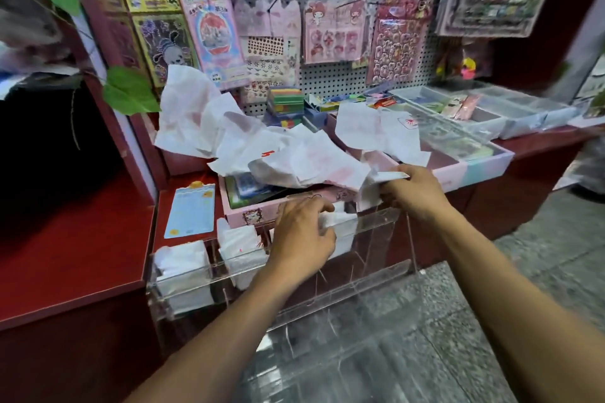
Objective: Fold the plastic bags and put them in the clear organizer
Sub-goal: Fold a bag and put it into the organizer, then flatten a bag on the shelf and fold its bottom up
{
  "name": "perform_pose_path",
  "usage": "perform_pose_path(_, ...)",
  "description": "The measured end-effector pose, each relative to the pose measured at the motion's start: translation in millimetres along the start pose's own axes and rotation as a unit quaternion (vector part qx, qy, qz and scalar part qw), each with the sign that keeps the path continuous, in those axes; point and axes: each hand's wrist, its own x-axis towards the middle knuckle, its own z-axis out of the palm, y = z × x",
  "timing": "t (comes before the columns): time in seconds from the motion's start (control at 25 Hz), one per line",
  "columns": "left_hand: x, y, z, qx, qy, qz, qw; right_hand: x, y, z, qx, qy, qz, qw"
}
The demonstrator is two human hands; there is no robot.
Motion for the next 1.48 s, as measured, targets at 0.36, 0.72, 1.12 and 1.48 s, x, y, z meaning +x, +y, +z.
perform_pose_path(0.36, 8, 10, 13, 0.004, -0.017, -0.01, 1.0, 29, 13, 20, -0.232, -0.087, 0.005, 0.969)
perform_pose_path(0.72, 6, 7, -4, -0.074, -0.01, -0.055, 0.996, 33, 17, 15, -0.247, -0.016, 0.012, 0.969)
perform_pose_path(1.12, -9, -17, -56, -0.14, 0.055, -0.086, 0.985, -16, -32, 38, -0.162, 0.008, -0.16, 0.974)
perform_pose_path(1.48, -52, -73, -109, -0.154, 0.132, -0.133, 0.97, -51, -62, 110, -0.401, -0.114, -0.297, 0.859)
